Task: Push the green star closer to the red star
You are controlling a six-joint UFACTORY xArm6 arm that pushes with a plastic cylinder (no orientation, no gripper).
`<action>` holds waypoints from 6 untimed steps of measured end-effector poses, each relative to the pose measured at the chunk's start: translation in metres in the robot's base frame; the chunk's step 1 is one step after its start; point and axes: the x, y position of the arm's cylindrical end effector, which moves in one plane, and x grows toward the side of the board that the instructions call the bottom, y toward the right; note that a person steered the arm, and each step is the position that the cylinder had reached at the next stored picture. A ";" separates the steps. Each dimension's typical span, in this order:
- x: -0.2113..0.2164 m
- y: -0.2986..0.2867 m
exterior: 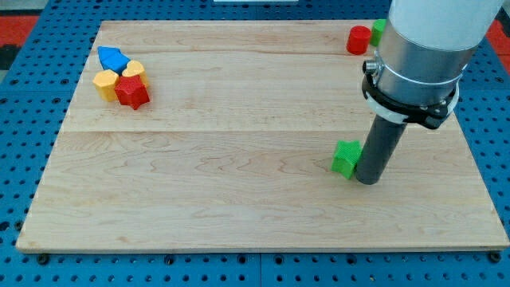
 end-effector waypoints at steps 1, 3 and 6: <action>-0.022 0.000; -0.061 -0.002; -0.050 -0.112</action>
